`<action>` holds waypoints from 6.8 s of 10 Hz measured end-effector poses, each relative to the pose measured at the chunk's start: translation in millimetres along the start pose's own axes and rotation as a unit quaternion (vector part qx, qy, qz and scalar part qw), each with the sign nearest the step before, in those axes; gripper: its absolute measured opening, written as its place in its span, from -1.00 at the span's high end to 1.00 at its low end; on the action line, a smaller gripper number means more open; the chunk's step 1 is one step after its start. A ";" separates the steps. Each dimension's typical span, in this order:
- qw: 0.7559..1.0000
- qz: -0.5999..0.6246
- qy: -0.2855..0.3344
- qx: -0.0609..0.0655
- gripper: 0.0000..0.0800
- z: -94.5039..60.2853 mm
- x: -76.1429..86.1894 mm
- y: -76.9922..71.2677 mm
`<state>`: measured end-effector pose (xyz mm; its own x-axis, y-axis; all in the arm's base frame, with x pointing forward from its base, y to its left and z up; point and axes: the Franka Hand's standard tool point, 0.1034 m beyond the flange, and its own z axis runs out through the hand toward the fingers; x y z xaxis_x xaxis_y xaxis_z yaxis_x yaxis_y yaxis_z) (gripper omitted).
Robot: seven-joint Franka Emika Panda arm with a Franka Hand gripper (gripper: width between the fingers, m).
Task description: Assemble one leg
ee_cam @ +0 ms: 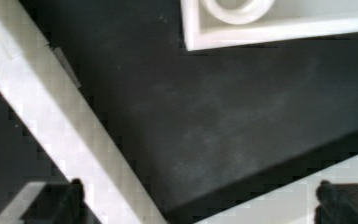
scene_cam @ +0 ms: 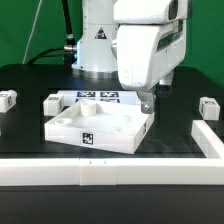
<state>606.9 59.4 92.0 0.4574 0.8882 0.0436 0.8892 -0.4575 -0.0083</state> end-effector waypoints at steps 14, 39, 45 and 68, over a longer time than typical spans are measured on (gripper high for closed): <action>0.996 -0.088 -0.021 0.022 -0.63 16.4 -41.8 -37.1; 0.999 -0.029 -0.010 0.016 0.86 79.6 -117.5 -139.0; 0.996 -0.083 -0.009 0.011 0.85 78.5 -113.3 -133.2; 0.977 -0.211 -0.002 -0.028 0.85 82.6 -33.7 -103.6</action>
Offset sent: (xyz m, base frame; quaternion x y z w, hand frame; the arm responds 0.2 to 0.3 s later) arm 0.0000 0.0000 0.0000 0.0000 0.0000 0.0000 1.0000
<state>500.4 80.4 8.9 0.0511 0.9983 0.0270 0.9966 -0.0527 0.0639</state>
